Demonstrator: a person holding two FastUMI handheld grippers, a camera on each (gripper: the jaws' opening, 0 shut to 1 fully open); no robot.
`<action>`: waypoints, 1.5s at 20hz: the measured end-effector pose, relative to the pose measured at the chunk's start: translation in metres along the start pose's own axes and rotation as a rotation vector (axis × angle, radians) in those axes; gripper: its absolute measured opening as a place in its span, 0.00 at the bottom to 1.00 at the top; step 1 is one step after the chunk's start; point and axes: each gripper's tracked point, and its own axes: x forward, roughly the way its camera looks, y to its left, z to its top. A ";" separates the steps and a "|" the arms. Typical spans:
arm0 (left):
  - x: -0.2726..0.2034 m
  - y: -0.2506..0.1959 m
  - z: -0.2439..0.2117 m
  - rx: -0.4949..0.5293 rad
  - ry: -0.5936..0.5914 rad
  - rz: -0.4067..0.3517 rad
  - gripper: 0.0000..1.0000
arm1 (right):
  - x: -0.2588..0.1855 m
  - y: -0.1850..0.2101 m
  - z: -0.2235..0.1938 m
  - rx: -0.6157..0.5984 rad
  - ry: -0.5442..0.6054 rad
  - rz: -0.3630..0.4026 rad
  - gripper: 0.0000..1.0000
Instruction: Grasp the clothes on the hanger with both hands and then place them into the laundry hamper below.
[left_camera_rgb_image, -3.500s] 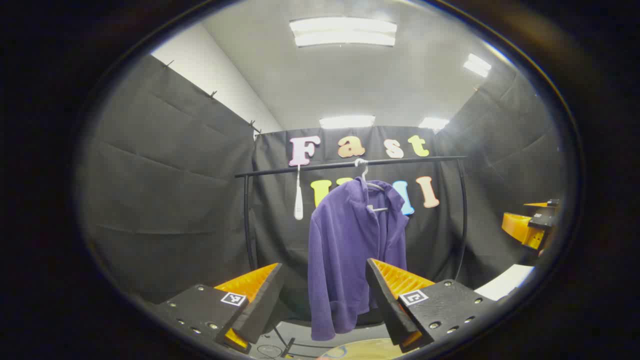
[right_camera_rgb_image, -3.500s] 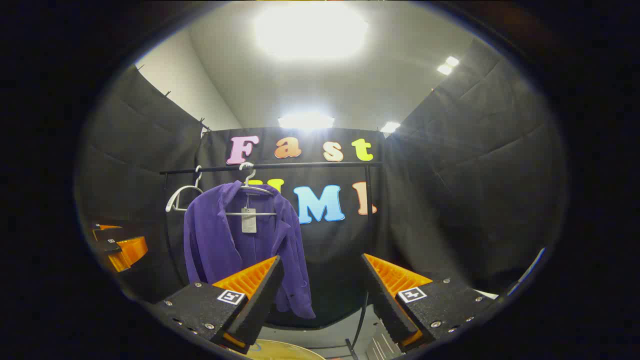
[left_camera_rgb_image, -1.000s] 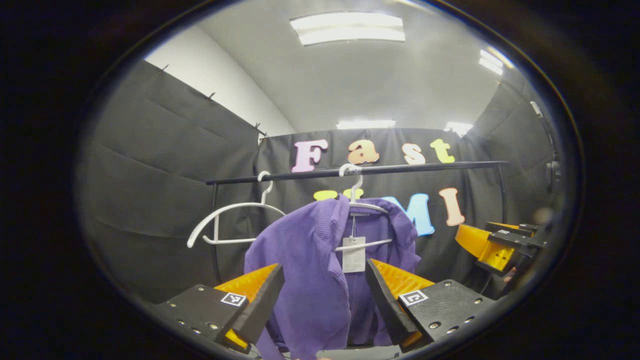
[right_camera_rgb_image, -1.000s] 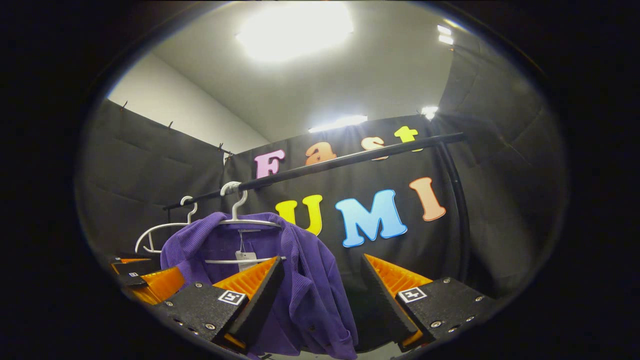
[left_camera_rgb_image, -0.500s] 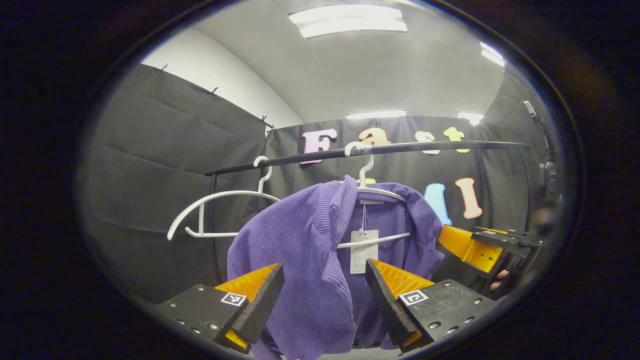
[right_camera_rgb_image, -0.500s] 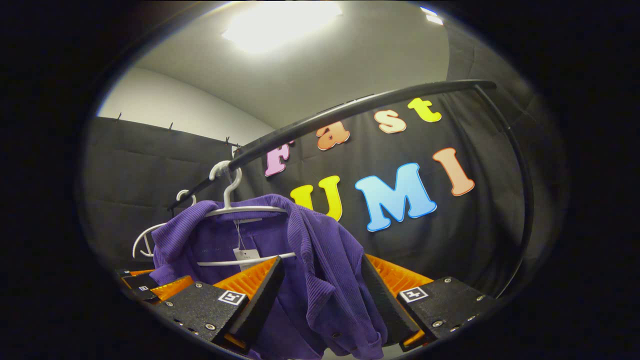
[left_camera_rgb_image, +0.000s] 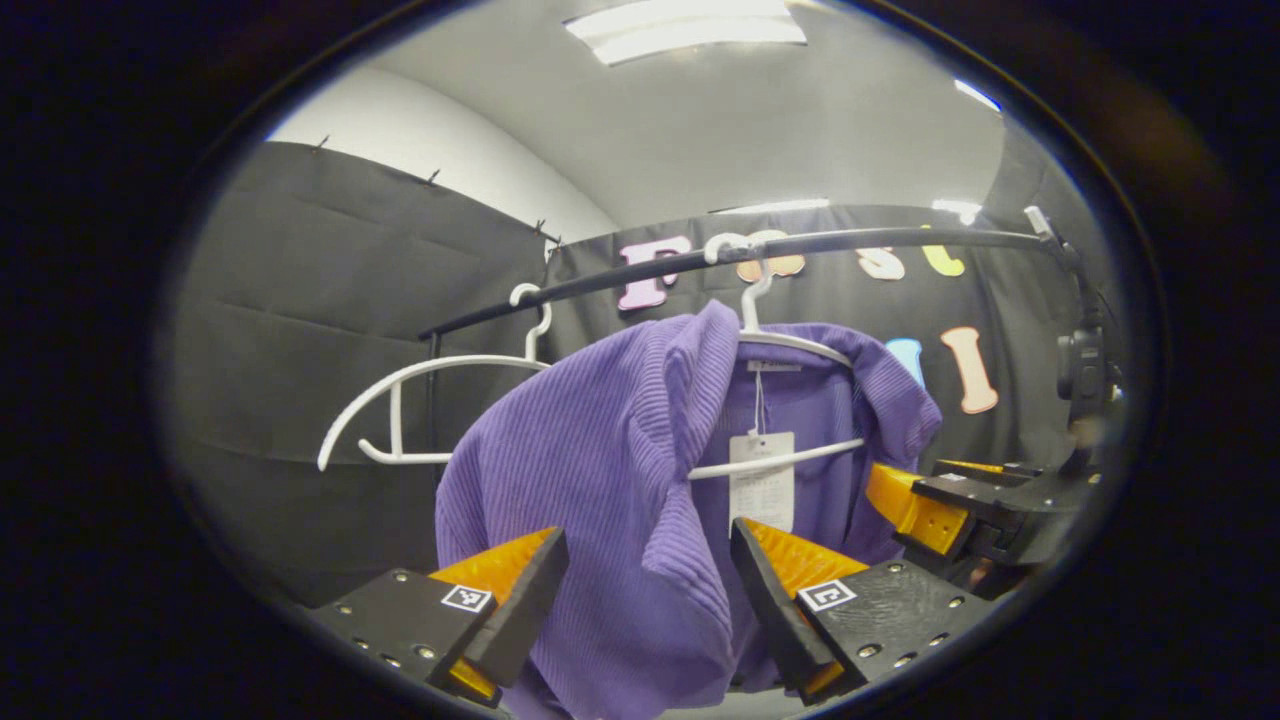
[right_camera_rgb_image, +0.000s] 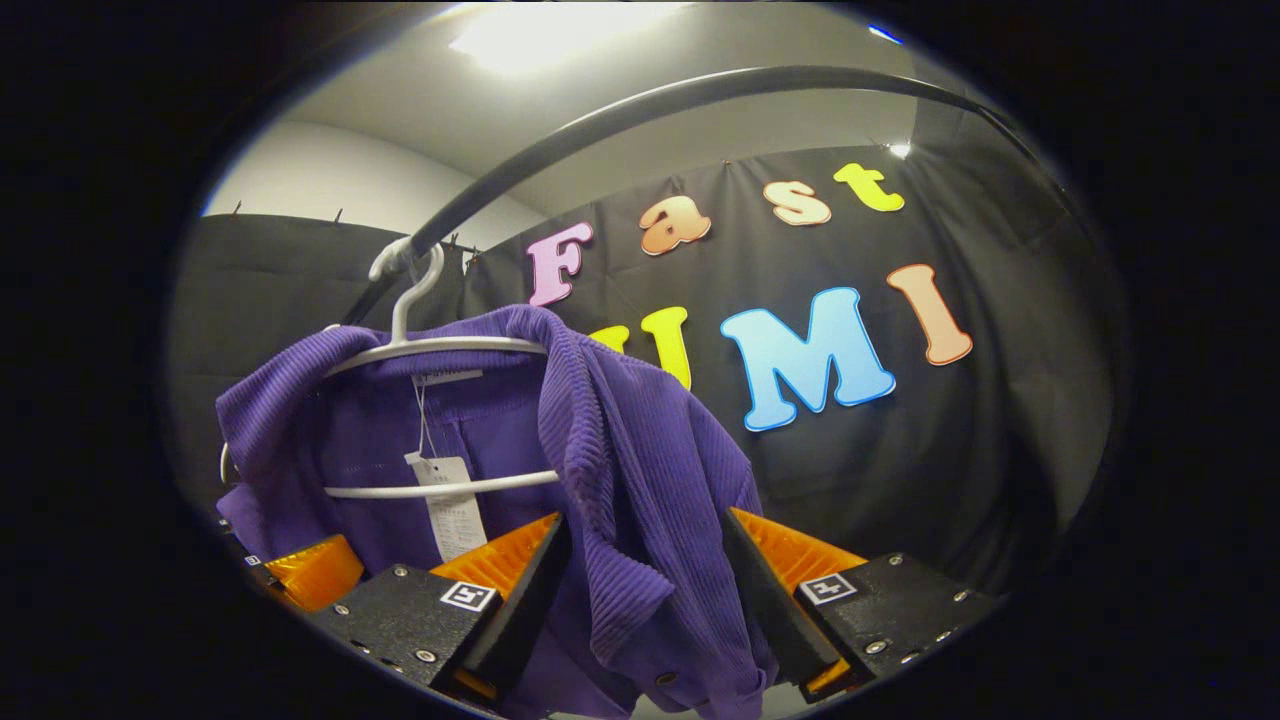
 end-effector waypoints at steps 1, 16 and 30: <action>0.004 0.004 -0.001 0.001 0.001 0.018 0.99 | 0.004 0.000 -0.002 -0.005 0.006 -0.001 0.88; 0.021 0.022 -0.017 -0.039 0.051 0.028 0.00 | 0.016 0.018 -0.012 -0.196 0.002 0.083 0.07; -0.024 0.070 0.089 0.015 -0.139 0.034 0.00 | -0.028 -0.010 0.104 -0.335 -0.331 -0.063 0.04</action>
